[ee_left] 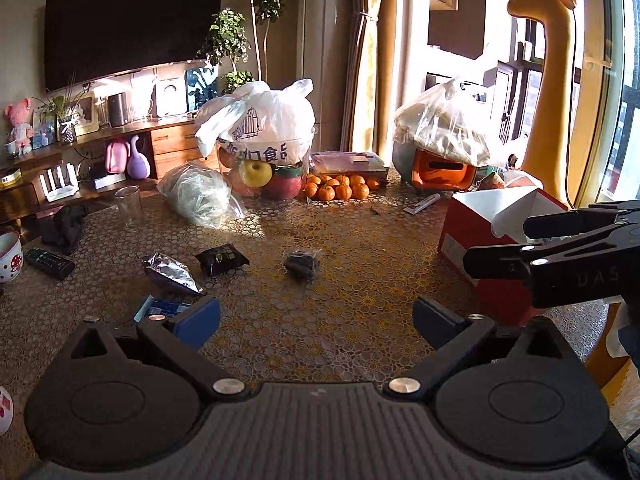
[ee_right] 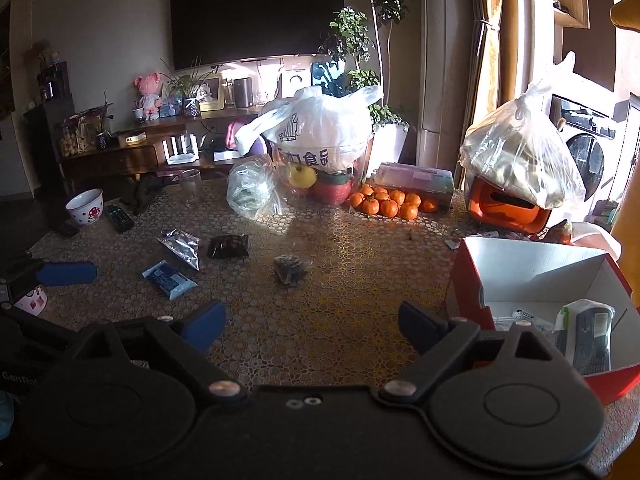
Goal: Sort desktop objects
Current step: 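Move both grippers over the table toward the remaining packets, then grasp the blue wrapped bar with the left gripper while the right gripper grasps the black mesh pouch, then carry the blue bar and black pouch with both grippers to the box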
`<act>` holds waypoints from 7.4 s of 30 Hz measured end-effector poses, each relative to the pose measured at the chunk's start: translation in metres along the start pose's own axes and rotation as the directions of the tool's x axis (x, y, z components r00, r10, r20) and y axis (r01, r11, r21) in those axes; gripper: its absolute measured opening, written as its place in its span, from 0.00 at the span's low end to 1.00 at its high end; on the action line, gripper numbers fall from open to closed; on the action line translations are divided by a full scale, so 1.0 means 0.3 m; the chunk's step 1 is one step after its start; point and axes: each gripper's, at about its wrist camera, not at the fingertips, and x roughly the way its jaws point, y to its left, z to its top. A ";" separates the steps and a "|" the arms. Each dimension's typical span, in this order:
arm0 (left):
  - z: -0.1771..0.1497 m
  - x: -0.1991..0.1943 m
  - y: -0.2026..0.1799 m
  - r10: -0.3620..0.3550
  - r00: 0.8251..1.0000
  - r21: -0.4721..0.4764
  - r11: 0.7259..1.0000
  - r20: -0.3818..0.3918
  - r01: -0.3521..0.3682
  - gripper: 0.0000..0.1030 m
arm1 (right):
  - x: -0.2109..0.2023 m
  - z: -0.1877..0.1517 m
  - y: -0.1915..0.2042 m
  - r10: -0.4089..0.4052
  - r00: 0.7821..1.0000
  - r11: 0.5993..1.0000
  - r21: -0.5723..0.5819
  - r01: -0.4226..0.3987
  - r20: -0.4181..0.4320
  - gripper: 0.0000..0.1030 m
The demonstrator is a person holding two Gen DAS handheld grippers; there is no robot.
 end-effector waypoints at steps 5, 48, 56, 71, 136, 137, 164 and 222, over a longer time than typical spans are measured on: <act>-0.028 0.019 0.058 0.039 0.999 -0.029 0.999 0.009 -0.039 1.00 | 0.053 0.003 0.028 0.009 1.000 1.000 -0.009 -0.009 -0.011 0.93; -0.105 0.410 0.440 0.157 0.987 -0.027 0.987 -0.047 -0.158 1.00 | 0.571 0.060 0.082 0.089 0.995 0.993 -0.069 -0.093 -0.053 1.00; -0.110 0.506 0.501 0.126 0.990 -0.026 0.991 -0.070 -0.128 1.00 | 0.659 0.058 0.067 0.086 0.994 0.994 -0.067 -0.091 -0.073 1.00; -0.139 0.604 0.555 0.080 0.992 -0.007 0.997 -0.094 -0.081 1.00 | 0.817 0.049 0.060 0.084 0.988 0.993 -0.072 -0.094 -0.130 0.98; -0.163 0.605 0.516 0.087 0.988 -0.024 0.996 -0.130 -0.091 0.76 | 0.864 0.050 0.069 0.080 0.987 0.992 -0.090 -0.094 -0.143 0.37; -0.163 0.601 0.513 0.089 0.987 -0.024 0.995 -0.133 -0.093 0.76 | 0.853 0.051 0.069 0.083 0.987 0.991 -0.089 -0.095 -0.139 0.37; -0.009 0.367 0.239 0.078 0.997 -0.010 0.997 -0.017 -0.078 0.76 | 0.497 0.063 -0.007 0.102 0.991 0.995 -0.005 -0.103 -0.082 0.37; 0.246 0.284 -0.635 -0.211 0.977 0.204 0.958 0.035 0.199 0.76 | -0.132 -0.076 -0.563 -0.065 0.997 0.990 0.121 0.068 -0.028 0.38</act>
